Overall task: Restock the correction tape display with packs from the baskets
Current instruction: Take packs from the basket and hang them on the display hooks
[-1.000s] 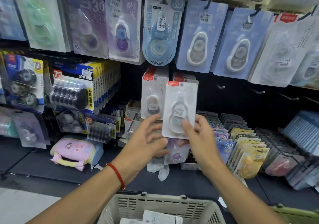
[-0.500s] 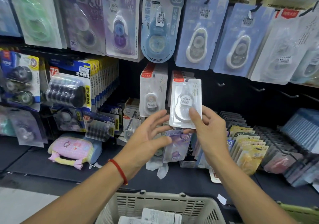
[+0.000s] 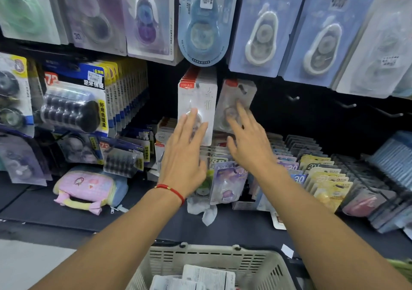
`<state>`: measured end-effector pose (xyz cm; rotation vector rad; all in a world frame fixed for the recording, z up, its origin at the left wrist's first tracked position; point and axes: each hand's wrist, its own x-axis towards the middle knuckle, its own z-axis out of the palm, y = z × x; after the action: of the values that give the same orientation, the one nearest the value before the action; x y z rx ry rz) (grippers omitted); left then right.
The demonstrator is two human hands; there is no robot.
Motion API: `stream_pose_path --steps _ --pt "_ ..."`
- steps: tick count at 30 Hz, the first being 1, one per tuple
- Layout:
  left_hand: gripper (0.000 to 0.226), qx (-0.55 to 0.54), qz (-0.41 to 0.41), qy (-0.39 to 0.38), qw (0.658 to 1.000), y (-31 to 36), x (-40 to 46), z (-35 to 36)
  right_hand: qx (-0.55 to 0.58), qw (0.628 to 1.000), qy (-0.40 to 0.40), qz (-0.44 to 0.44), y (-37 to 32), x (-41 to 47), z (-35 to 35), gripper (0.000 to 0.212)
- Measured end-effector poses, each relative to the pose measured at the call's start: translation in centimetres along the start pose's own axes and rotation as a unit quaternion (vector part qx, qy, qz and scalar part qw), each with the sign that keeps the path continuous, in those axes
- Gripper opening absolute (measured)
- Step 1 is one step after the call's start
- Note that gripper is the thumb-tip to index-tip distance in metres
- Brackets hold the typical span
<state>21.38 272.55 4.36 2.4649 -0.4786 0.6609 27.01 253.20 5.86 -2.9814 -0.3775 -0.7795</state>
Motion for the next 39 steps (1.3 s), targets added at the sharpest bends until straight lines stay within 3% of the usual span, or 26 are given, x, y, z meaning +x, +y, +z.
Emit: stream_pose_path --steps 5,11,15,18,20,22,25,29,33,36,39 --pt "0.091 0.035 0.021 0.011 0.999 -1.2 0.1 0.8 -0.010 0.999 -0.024 0.028 1.0 4.4 1.9 0.073" --pt "0.093 0.074 0.070 0.027 0.994 -2.5 0.1 0.8 0.007 0.993 -0.108 0.044 2.8 7.8 2.7 0.080" --pt "0.083 0.093 0.088 0.023 0.991 -3.3 -0.9 0.2 0.061 0.994 -0.087 0.034 2.5 5.1 2.0 0.067" --pt "0.062 0.130 0.102 0.036 0.986 -3.8 -2.7 0.0 0.149 0.986 -0.056 0.051 1.9 -0.9 1.7 0.047" --pt "0.047 0.141 0.106 -0.022 0.984 -4.3 -4.9 0.3 0.205 0.973 -0.091 0.060 1.3 -5.6 1.7 0.034" --pt "0.039 0.117 0.090 -0.153 0.977 -5.0 -8.3 0.8 0.232 0.955 -0.183 0.043 0.6 -9.9 2.3 0.025" --pt "0.049 0.153 0.078 -0.380 0.909 -5.9 -14.7 2.7 0.220 0.913 -0.341 0.025 -0.9 -15.6 4.7 0.023" --pt "0.060 0.145 -0.008 -0.531 0.835 -6.9 -23.5 6.4 0.168 0.832 -0.528 0.010 -3.5 -24.5 10.4 0.043" --pt "0.082 0.155 -0.104 -0.593 0.783 -7.4 -29.5 8.5 0.231 0.823 -0.505 0.117 -6.4 -32.3 14.3 0.063" --pt "0.092 0.181 -0.099 -0.542 0.815 -7.8 -31.2 9.0 0.209 0.858 -0.450 0.133 -9.9 -35.1 15.9 0.077" --pt "0.091 0.186 -0.083 -0.493 0.846 -8.1 -31.1 8.8 0.215 0.865 -0.424 0.158 -12.1 -35.4 16.3 0.093"
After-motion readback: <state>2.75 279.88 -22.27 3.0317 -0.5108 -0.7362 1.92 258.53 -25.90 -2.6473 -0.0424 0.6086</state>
